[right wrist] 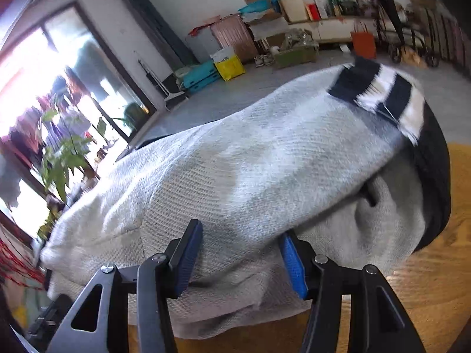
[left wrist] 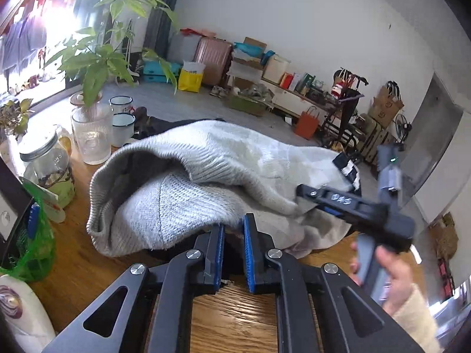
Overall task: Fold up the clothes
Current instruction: 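Lift the grey sweater with both grippers, pulling it off the black garment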
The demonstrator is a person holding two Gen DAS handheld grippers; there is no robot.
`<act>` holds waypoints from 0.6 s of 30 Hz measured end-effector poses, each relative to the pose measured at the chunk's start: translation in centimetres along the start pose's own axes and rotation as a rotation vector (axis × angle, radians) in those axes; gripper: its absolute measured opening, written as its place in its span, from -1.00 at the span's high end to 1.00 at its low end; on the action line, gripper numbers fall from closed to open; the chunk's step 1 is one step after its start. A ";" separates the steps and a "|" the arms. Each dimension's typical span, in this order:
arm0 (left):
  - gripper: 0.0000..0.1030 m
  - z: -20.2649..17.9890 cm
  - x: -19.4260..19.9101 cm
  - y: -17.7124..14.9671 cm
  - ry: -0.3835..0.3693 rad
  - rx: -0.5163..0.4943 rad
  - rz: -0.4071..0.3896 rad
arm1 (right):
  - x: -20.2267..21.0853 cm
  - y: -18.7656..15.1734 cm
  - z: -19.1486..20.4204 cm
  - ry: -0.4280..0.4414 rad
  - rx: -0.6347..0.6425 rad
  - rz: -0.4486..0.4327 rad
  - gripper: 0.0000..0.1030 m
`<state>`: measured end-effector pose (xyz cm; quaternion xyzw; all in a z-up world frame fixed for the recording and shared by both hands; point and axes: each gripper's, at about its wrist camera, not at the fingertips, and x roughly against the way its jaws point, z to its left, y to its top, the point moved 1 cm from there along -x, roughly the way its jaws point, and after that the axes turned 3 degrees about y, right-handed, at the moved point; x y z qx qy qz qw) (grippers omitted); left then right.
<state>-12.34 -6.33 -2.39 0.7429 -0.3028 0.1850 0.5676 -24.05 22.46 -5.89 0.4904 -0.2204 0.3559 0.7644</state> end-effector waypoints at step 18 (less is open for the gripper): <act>-0.63 -0.4 -0.2 1.7 -0.156 0.209 0.031 | 4.1 1.6 2.0 0.004 0.057 -0.188 0.79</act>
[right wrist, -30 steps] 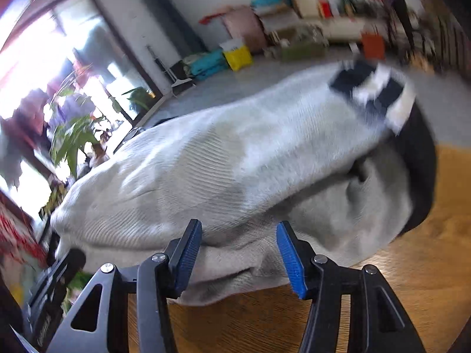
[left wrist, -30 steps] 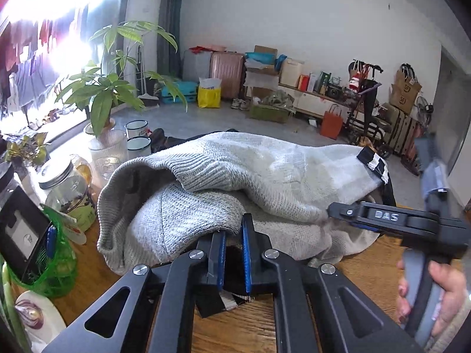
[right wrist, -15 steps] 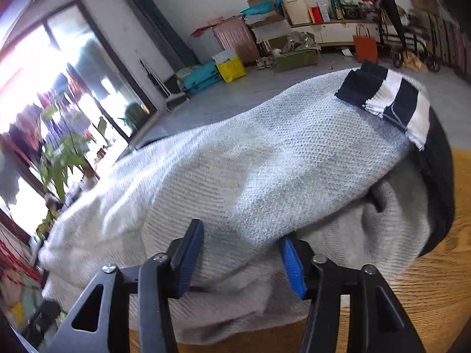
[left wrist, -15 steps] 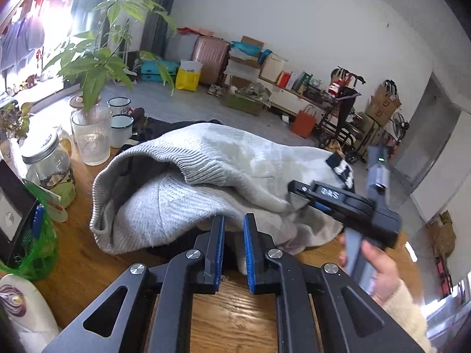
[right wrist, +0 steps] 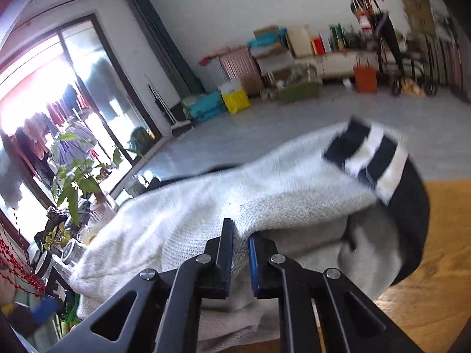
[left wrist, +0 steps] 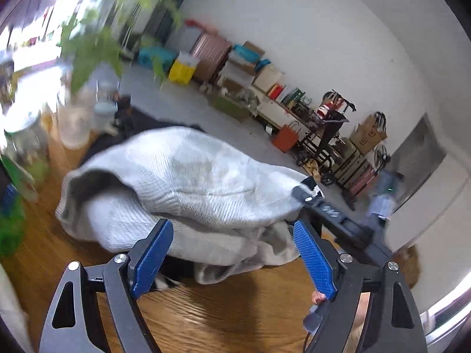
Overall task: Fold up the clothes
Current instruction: 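Lift the grey sweater with both grippers, pulling it off the black garment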
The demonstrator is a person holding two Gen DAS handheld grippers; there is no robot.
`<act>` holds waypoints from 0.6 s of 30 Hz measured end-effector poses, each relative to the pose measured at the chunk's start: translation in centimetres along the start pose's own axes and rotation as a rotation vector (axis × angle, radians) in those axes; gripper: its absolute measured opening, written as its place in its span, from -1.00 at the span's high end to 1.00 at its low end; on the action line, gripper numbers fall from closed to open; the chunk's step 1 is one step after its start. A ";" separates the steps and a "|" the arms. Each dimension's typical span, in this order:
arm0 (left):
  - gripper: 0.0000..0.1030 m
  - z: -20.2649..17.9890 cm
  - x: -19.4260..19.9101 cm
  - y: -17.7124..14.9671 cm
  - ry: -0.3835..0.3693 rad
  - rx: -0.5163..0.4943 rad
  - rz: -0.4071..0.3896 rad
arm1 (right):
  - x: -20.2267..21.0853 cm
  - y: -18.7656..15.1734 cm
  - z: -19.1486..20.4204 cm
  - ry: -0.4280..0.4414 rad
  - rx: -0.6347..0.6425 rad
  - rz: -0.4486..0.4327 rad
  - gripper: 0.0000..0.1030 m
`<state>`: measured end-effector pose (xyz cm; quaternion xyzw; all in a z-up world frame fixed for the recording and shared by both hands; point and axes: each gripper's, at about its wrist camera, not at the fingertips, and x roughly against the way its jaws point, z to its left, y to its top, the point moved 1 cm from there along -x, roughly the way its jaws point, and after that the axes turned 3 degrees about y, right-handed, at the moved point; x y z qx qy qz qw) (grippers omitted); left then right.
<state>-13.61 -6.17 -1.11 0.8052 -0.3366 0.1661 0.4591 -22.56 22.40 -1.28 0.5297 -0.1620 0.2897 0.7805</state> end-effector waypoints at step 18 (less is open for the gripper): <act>-0.41 3.1 -8.0 1.4 0.044 0.360 0.088 | 4.6 -0.1 2.5 -0.015 0.102 -0.073 0.85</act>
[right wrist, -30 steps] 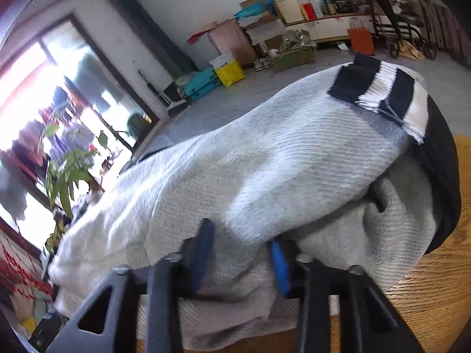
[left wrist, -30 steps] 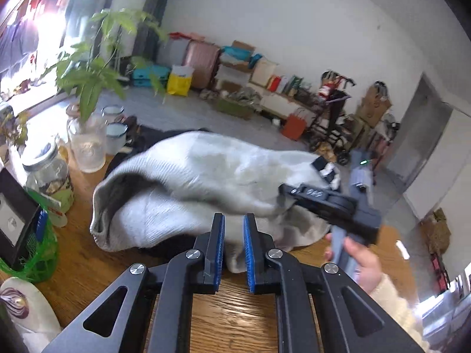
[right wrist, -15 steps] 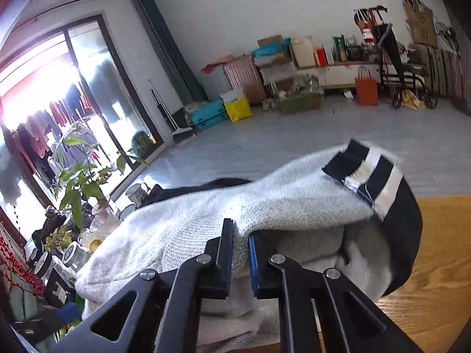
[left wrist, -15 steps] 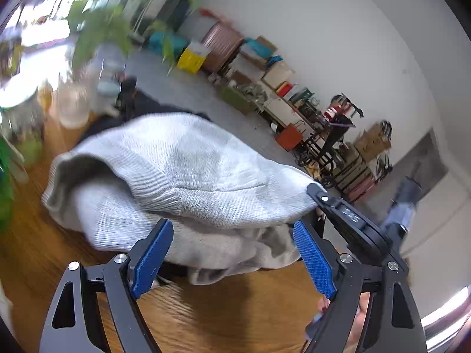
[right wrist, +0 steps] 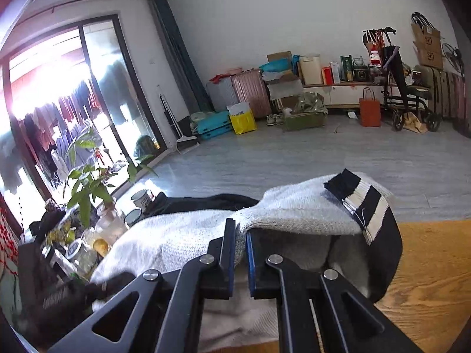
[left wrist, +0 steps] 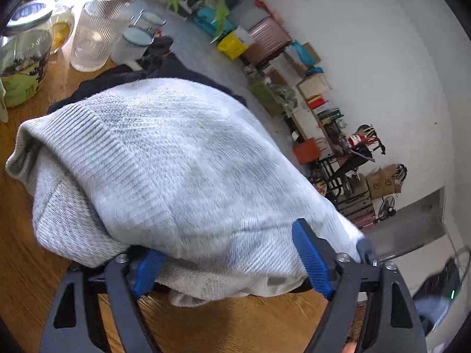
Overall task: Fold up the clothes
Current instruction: 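Lift the grey sweater with both grippers, pulling it off the black garment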
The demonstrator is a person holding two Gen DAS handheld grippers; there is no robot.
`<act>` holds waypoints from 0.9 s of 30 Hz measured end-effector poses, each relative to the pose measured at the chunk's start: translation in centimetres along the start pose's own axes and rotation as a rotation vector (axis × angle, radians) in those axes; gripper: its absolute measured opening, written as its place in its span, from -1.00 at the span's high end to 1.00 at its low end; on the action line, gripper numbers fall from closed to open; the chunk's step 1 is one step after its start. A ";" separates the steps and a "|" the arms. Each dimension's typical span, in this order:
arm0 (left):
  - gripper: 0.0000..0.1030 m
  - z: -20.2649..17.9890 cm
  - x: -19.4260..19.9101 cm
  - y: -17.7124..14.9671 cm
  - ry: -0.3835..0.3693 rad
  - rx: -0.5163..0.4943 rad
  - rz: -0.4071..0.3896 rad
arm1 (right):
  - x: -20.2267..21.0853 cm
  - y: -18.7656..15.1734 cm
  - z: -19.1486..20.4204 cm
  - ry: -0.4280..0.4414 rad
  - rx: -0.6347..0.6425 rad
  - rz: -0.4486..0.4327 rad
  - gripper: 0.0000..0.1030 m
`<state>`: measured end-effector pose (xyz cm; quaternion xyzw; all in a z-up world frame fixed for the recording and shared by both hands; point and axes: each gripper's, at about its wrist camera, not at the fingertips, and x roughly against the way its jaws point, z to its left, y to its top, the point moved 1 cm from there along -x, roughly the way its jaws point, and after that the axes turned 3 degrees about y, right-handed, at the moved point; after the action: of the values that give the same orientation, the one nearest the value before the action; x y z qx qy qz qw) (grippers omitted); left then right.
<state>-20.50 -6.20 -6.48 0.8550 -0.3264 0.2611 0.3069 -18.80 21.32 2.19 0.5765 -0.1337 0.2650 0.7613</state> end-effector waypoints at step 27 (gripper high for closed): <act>0.83 -1.2 10.8 -14.5 0.180 -0.509 0.110 | 10.1 -8.8 0.4 -0.162 0.243 0.209 0.89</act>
<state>-3.33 -0.93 -3.81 0.7047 -0.3988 0.2619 0.5251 -5.51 21.78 0.32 0.6668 -0.2208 0.3094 0.6411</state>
